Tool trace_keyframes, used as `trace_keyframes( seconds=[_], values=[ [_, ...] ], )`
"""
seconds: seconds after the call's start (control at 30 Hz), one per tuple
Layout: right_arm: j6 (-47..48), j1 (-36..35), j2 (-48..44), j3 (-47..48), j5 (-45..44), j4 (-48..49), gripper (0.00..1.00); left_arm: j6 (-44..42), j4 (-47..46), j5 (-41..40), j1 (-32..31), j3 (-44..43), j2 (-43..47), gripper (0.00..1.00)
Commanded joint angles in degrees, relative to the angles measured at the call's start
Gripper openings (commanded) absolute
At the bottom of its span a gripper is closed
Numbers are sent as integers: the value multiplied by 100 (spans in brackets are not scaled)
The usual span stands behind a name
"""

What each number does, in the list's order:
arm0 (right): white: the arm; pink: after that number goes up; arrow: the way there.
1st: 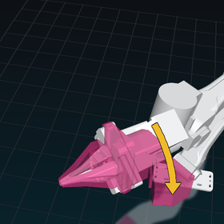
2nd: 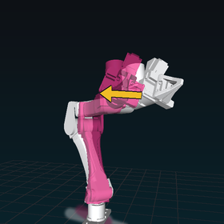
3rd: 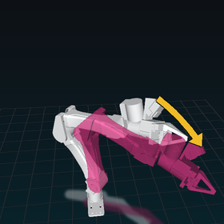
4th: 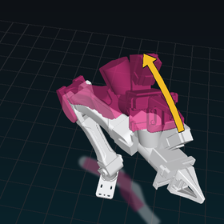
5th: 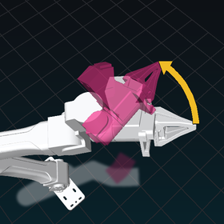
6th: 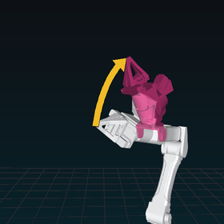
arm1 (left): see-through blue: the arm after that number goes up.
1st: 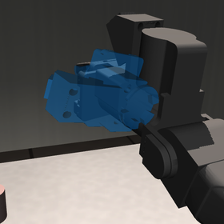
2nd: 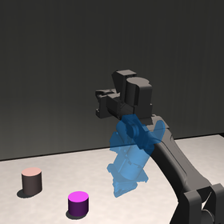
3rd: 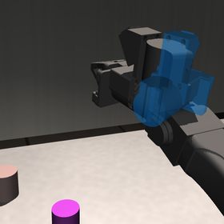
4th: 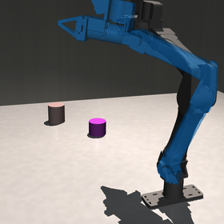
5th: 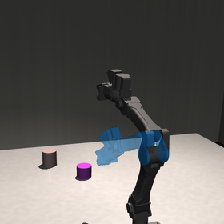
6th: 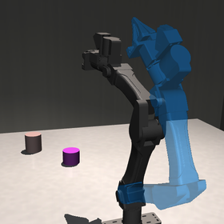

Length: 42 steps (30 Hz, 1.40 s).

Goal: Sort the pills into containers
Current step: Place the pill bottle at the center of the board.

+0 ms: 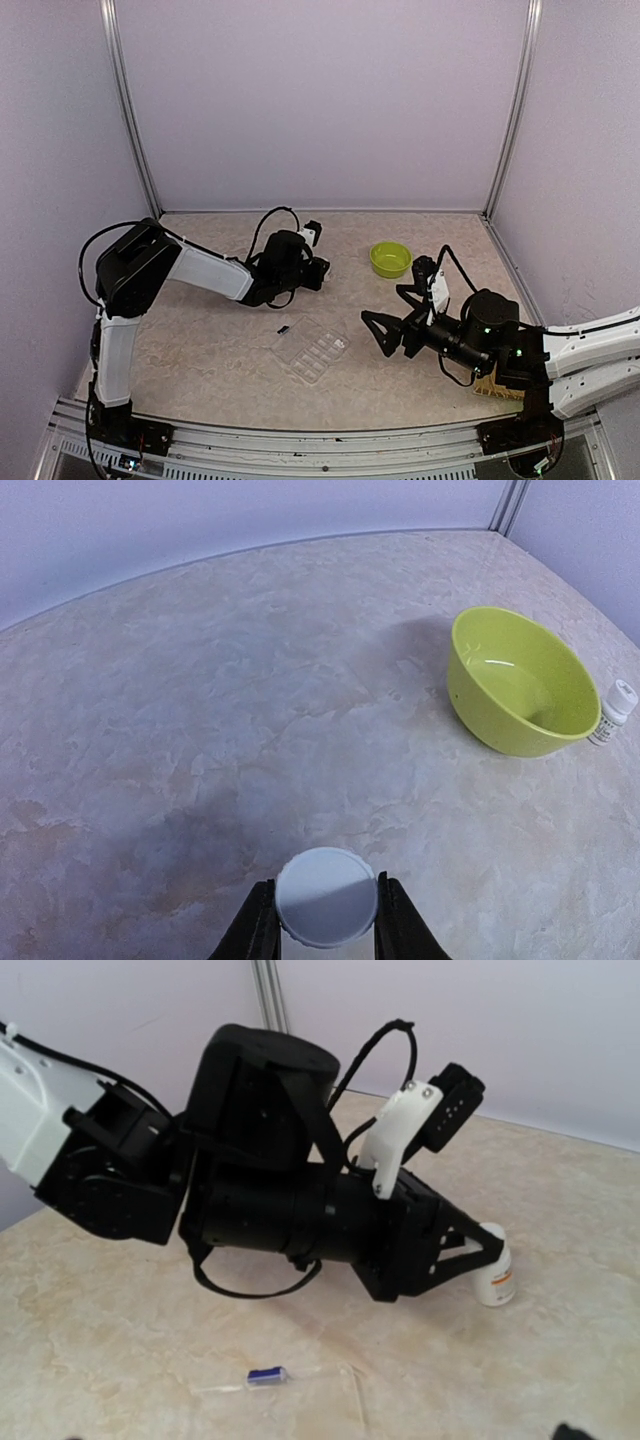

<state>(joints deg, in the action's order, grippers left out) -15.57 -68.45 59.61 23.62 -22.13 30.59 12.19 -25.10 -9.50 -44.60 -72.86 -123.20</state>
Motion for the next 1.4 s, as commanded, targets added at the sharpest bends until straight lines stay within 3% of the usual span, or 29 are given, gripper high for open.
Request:
trace_keyframes(
  seconds=[0.0,0.2,0.37,0.8,1.13,1.37],
  values=[
    [-73,68,16,-68,-116,57,100,-102,132,-125,13,-246,-147,15],
    [-119,72,-35,-117,-141,49,100,-84,152,-60,13,-238,-153,17],
    [-168,85,-124,-165,-161,40,100,-67,165,-33,13,-242,-155,24],
    [-590,343,-365,-133,-716,-563,100,18,108,238,13,-60,378,65],
    [-1407,1476,-744,-207,-933,-1332,100,376,-311,643,-18,884,1588,98],
    [-1772,2247,-589,-285,-712,-1487,99,552,-502,588,-242,1696,2513,99]
  ],
)
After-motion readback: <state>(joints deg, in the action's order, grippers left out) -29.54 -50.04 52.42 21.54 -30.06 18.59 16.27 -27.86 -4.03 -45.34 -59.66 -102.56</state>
